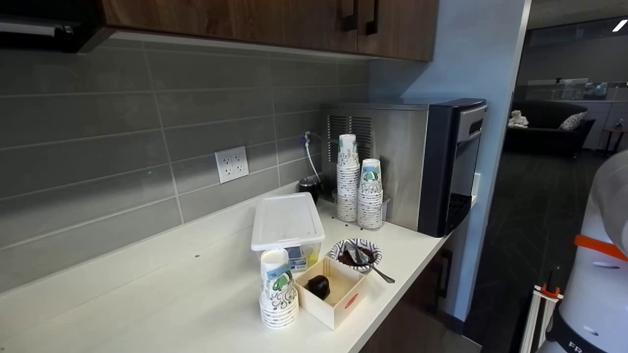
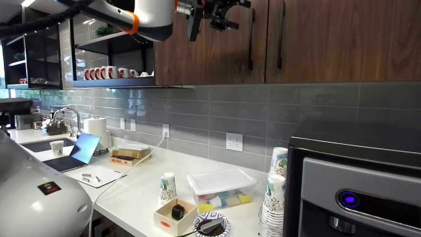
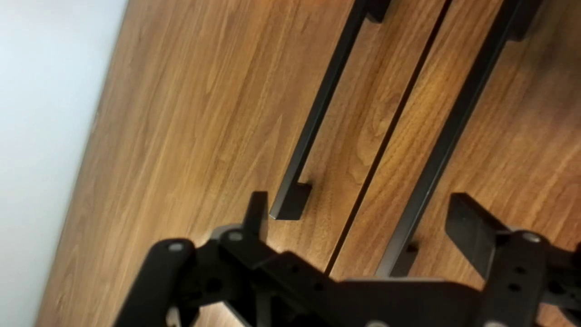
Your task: Open the left door of the top cabinet and close it
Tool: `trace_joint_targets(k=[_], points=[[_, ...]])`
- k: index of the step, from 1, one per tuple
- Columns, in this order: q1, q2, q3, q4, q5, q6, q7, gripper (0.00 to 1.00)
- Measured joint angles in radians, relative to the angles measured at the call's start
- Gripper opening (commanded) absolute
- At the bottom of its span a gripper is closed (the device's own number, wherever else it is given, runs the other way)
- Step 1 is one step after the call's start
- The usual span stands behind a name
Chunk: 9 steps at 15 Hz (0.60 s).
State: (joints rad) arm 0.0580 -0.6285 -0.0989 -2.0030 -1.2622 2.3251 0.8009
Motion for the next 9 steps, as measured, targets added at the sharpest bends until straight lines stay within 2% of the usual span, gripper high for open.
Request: trace_joint_targets(k=[4,9], points=[[-0.028,0.038,0.043,0.033,0.033,-0.003,-0.002,1.00],[-0.051,0.024,0.140,0.059,0.128,-0.183,-0.029,1.00]])
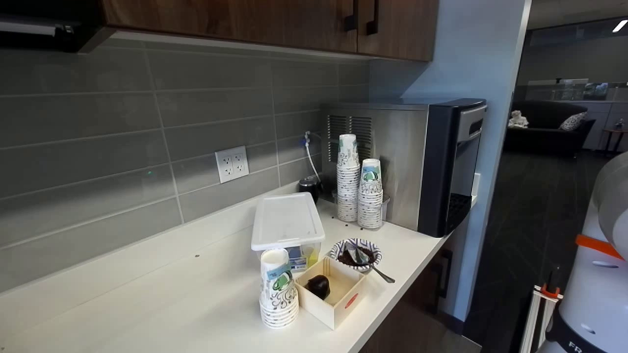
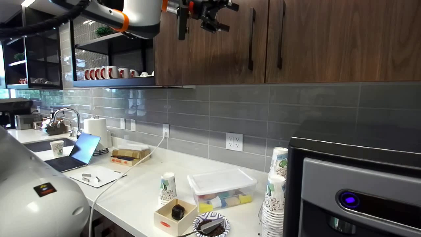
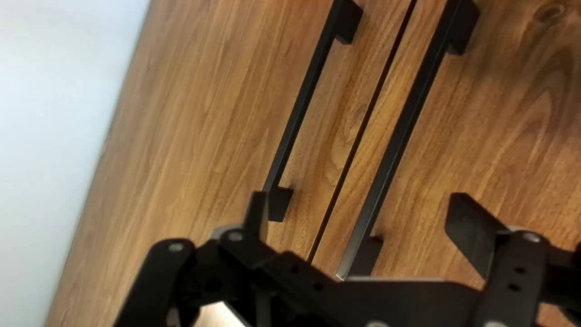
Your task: Open the left door of the top cabinet and close it
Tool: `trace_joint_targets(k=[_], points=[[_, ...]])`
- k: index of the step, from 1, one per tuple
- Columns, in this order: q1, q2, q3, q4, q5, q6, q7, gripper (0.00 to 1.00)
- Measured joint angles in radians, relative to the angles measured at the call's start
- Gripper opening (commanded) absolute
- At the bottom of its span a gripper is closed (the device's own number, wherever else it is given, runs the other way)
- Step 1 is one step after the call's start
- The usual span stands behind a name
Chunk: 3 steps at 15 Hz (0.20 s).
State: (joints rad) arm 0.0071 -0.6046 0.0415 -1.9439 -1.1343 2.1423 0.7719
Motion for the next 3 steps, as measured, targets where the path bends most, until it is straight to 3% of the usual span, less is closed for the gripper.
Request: trace_joint_targets(k=[3], points=[[-0.003,-0.018,0.044,0.009,0.038,-0.127,-0.005,1.00]])
